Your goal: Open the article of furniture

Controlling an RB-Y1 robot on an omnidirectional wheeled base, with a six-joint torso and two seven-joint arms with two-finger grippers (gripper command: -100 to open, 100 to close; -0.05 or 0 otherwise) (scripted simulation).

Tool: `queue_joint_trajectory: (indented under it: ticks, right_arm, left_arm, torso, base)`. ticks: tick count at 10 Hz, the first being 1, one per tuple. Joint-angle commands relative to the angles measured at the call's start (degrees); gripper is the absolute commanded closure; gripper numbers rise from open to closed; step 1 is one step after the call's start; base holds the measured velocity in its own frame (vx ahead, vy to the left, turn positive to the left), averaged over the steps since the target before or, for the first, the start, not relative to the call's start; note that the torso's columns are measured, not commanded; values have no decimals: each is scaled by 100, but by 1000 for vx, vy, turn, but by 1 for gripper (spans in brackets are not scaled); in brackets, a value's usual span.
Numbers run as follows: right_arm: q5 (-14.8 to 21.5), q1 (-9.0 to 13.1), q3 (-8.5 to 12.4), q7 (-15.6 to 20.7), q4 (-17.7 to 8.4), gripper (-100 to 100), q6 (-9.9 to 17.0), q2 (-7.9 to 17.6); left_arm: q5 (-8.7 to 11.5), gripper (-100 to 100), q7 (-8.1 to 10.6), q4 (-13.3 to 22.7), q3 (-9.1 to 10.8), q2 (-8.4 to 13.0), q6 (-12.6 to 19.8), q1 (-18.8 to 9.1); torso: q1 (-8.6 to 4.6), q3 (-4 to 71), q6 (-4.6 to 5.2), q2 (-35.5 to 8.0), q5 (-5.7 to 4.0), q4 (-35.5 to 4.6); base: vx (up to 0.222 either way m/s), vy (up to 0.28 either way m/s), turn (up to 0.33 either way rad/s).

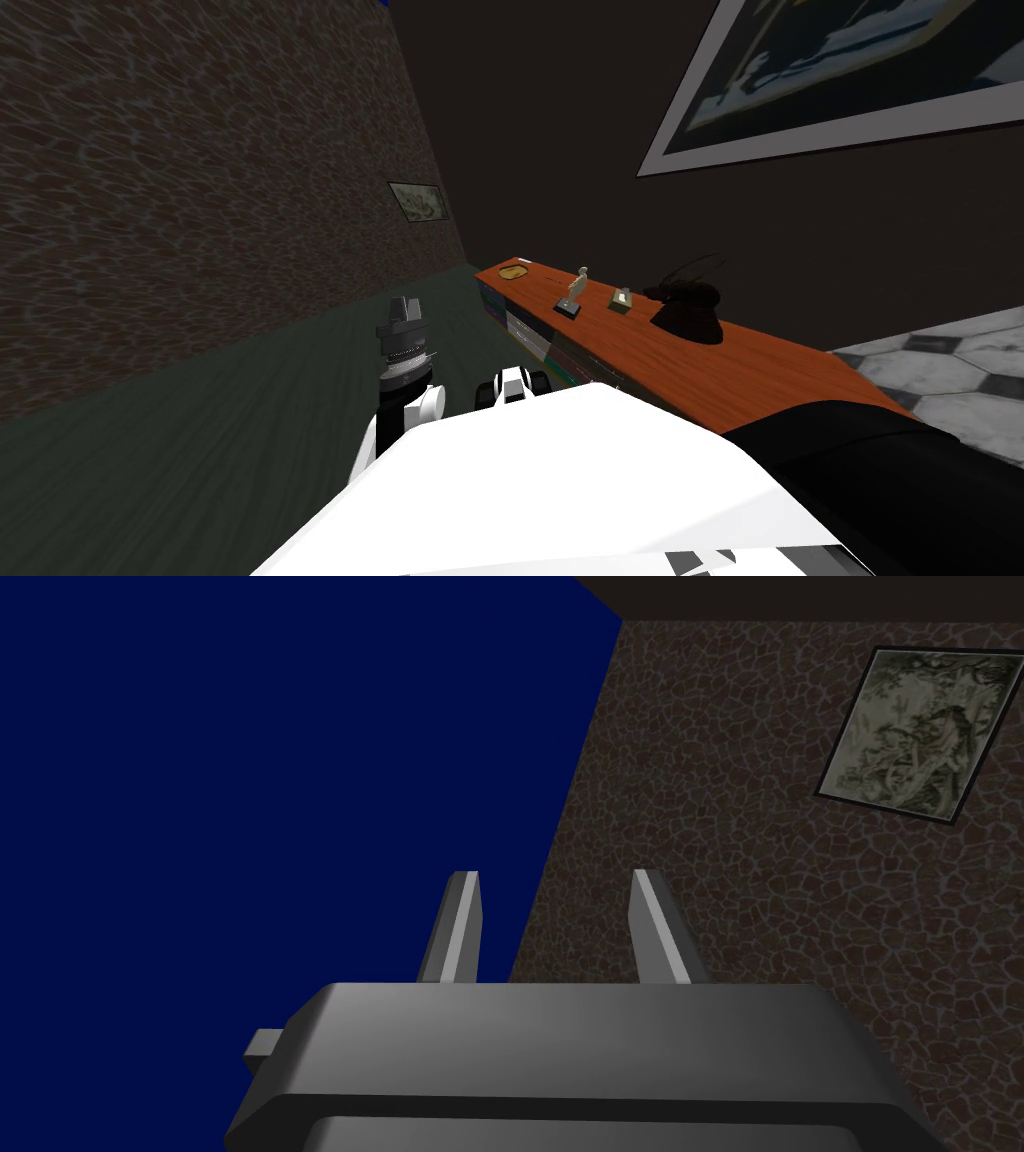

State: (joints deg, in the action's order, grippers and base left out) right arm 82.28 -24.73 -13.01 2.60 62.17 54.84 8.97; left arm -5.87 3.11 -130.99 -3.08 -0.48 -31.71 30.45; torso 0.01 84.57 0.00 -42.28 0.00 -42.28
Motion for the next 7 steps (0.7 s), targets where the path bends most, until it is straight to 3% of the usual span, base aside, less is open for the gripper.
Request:
queue_joint_trajectory:
  ticks: [1,2,3,4,6,7]
  right_arm:
    - [424,63,-91,15,-366,-100,414,-38]
    - [482,63,-91,15,-366,-100,466,-38]
    - [704,105,-144,37,-584,-100,683,-65]
    - [740,105,-144,37,-584,-100,709,-65]
    - [1143,187,-241,80,-982,-100,1093,-115]
    - [1213,187,-241,80,-982,-100,1153,-115]
  left_arm:
    - [0,0,0,0,0,0,0,0]
    - [0,0,0,0,0,0,0,0]
    - [0,0,0,0,0,0,0,0]
    - [0,0,0,0,0,0,0,0]
    - [0,0,0,0,0,0,0,0]
    - [0,0,0,0,0,0,0,0]
  torso:
    - [-2,0,1,-1,0,0]
    - [-1,0,-1,0,0,0]
    - [-1,0,1,-2,0,0]
    - [0,0,0,0,0,0]
    - [-3,0,0,0,-1,0]
    - [-2,1,0,2,0,0]
  base:
    - [27,5,75]
    - [23,4,38]
    - [26,7,48]
    - [21,3,33]
    - [27,-2,63]
    - [22,-1,15]
